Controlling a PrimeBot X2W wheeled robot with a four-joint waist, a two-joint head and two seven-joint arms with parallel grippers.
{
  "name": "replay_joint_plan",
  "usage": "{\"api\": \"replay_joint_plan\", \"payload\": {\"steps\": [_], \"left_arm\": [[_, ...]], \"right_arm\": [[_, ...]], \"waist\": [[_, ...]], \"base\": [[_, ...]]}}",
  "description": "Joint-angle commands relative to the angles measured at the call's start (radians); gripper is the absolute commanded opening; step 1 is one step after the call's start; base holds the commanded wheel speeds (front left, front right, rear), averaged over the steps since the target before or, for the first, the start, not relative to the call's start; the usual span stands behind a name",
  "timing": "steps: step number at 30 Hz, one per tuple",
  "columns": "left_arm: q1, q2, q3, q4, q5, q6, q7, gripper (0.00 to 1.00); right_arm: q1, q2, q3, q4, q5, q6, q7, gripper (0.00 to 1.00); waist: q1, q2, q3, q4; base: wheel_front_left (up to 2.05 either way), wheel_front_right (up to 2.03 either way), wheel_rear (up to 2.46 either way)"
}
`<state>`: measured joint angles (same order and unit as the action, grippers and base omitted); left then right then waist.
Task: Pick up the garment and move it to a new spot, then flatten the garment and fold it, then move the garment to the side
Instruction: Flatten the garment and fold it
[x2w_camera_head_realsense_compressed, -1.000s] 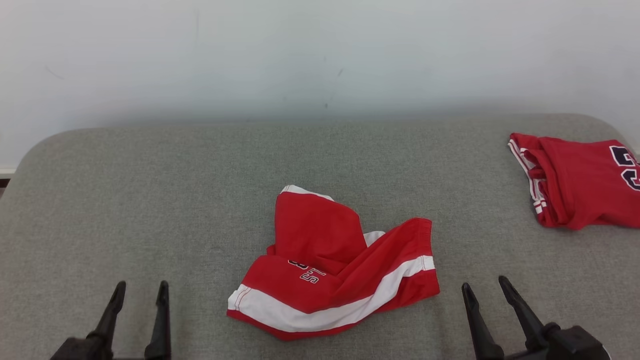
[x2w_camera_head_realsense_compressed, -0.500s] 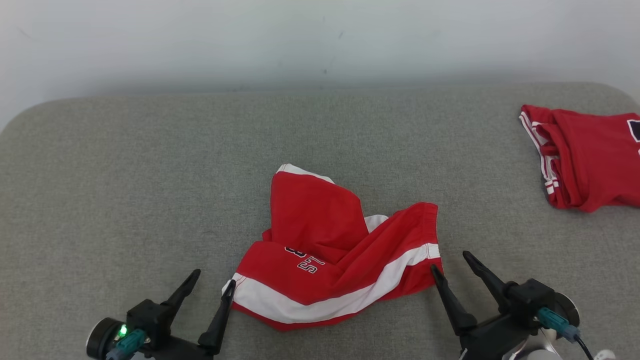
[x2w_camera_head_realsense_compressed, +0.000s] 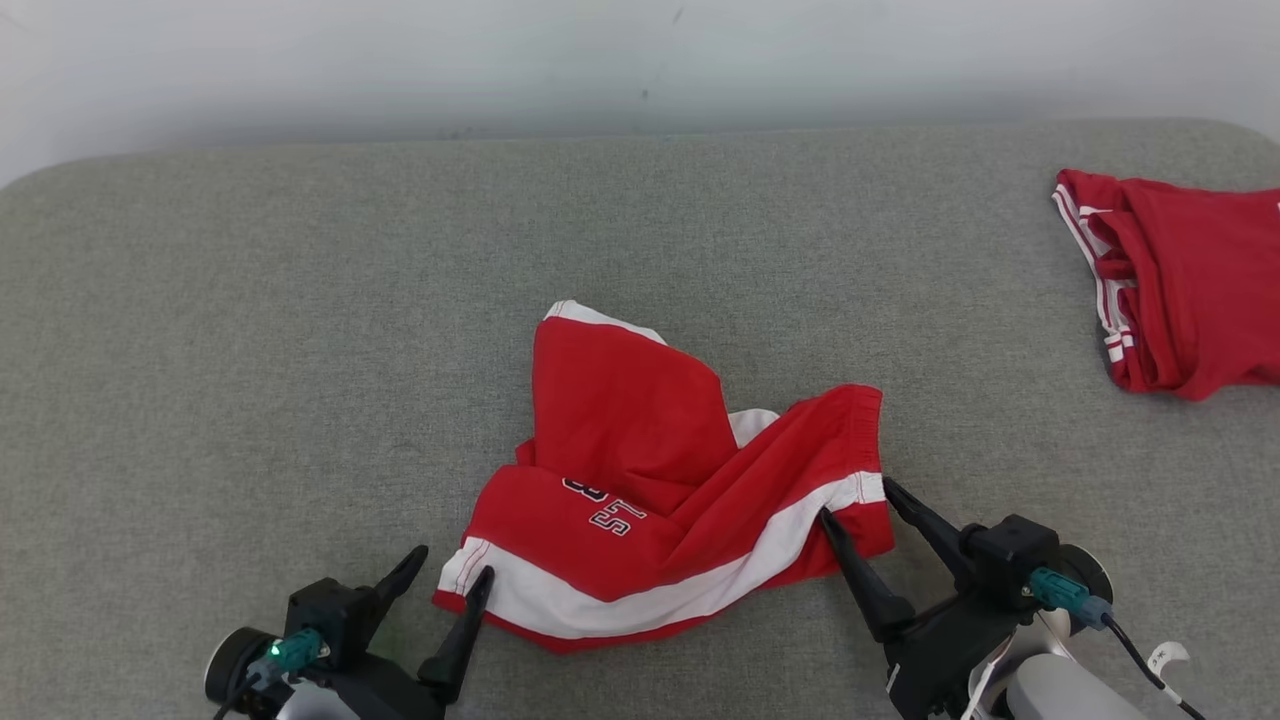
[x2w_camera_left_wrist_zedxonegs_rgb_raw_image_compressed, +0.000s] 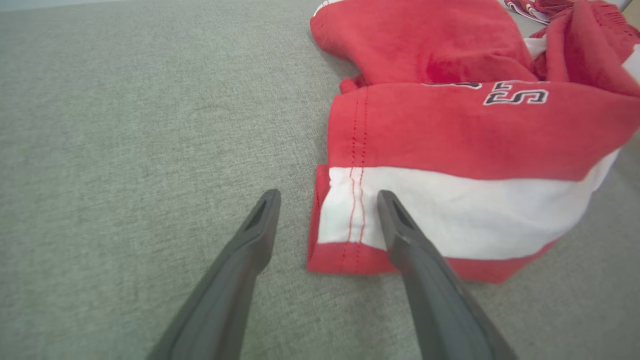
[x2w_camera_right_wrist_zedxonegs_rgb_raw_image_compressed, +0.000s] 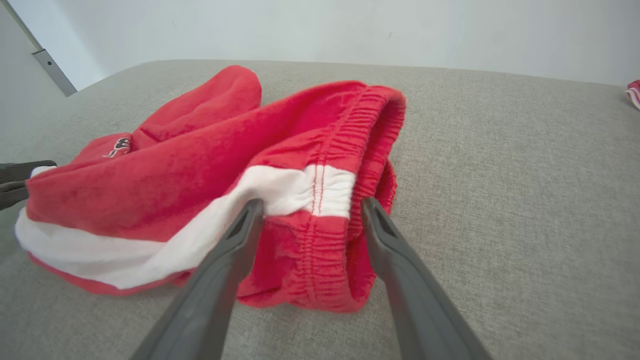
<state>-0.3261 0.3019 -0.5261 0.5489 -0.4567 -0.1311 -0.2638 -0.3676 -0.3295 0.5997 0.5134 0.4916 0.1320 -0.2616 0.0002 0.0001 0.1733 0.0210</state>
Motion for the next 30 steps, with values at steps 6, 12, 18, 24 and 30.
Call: {"api": "replay_joint_plan", "payload": {"steps": [6, 12, 18, 24, 30], "left_arm": [[-0.020, -0.006, -0.014, 0.012, -0.037, 0.002, 0.000, 0.67], [-0.012, -0.023, -0.011, -0.007, -0.072, 0.002, 0.000, 0.00], [0.022, -0.018, 0.040, -0.082, -0.081, 0.002, 0.000, 0.00], [0.014, 0.013, 0.098, -0.194, -0.095, 0.002, 0.000, 0.00], [-0.153, 0.067, 0.108, -0.257, -0.155, 0.002, 0.001, 0.00]], "right_arm": [[-0.003, -0.007, 0.015, -0.017, 0.015, -0.003, -0.004, 0.91], [-0.005, 0.002, 0.003, -0.059, 0.020, -0.003, -0.004, 0.00], [0.029, -0.008, -0.021, -0.137, 0.008, -0.003, -0.004, 0.00], [0.016, -0.028, -0.056, -0.238, 0.031, -0.003, -0.004, 0.00], [-0.114, -0.060, -0.062, -0.279, 0.088, -0.003, -0.004, 0.00]], "waist": [[-0.0002, -0.0001, 0.009, 0.006], [-0.0002, -0.0001, 0.003, 0.009], [-0.0002, -0.0001, -0.013, 0.014], [-0.0002, -0.0001, -0.031, 0.018], [-0.0002, -0.0001, -0.004, 0.021]], "base": [[0.00, 0.00, 0.00], [0.00, 0.00, 0.00], [0.00, 0.00, 0.00], [0.00, 0.00, 0.00], [0.00, 0.00, 0.00]]}}
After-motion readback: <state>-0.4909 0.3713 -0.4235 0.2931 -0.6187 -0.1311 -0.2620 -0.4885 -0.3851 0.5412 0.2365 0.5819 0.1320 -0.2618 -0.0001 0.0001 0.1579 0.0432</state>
